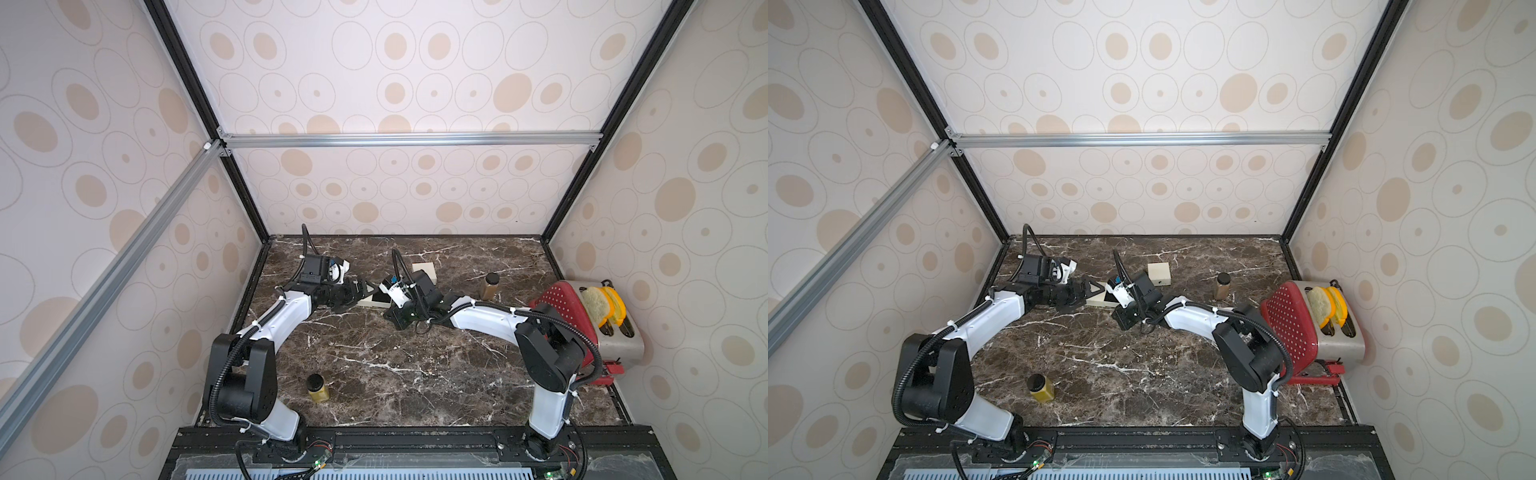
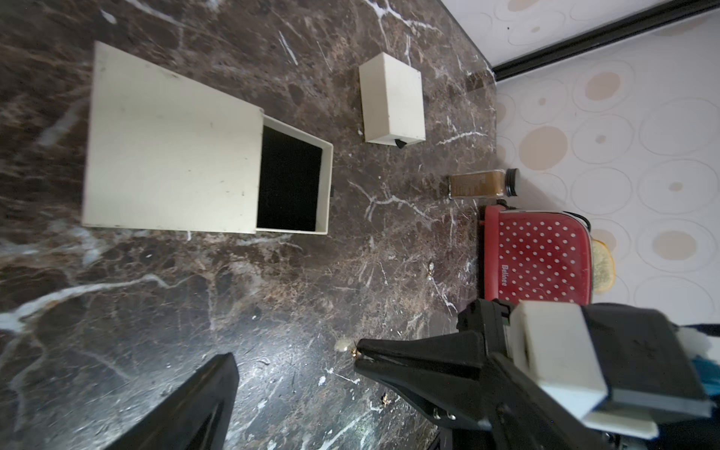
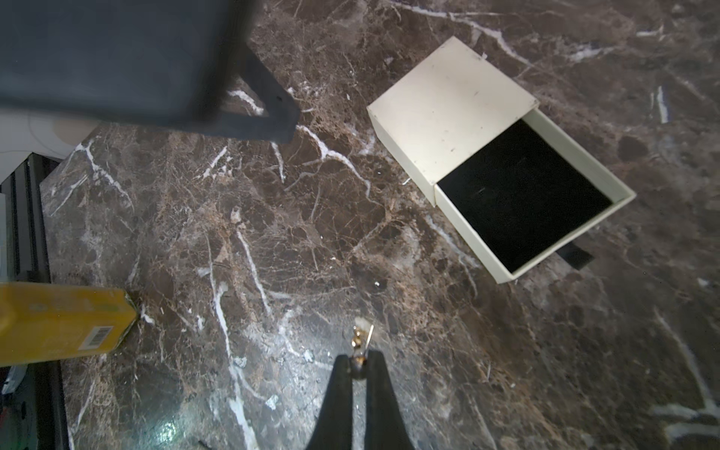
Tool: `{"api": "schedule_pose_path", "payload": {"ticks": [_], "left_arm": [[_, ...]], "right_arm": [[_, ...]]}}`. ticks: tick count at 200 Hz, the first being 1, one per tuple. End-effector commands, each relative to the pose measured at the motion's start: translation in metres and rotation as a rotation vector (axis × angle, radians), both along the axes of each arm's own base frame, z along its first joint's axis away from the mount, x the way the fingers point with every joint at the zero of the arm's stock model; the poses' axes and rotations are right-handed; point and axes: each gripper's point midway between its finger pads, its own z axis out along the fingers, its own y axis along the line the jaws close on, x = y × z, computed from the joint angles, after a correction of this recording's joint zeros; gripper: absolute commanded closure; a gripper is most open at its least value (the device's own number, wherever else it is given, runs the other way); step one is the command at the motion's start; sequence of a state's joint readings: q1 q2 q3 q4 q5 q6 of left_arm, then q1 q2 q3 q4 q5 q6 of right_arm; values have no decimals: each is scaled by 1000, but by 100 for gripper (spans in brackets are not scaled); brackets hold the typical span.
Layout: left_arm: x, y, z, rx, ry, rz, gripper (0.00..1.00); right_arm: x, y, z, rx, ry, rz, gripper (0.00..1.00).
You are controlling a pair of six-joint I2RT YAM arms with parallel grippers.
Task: Place the earrings into the drawer-style jewelry box
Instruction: Pick up the earring from the center of the board.
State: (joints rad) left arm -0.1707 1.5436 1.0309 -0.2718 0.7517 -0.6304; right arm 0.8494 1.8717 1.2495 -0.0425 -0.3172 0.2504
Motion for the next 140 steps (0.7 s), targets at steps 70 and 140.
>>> {"api": "schedule_pose_path", "payload": {"ticks": [70,140], "left_arm": [[-27,-42,24,-190,-26,-155,40],[-40,-67,24,-319,-15,-202,28]], "right_arm": [[0,-13,33,123,-66,34,100],[-1,-16,41,171,-45,16,100]]}}
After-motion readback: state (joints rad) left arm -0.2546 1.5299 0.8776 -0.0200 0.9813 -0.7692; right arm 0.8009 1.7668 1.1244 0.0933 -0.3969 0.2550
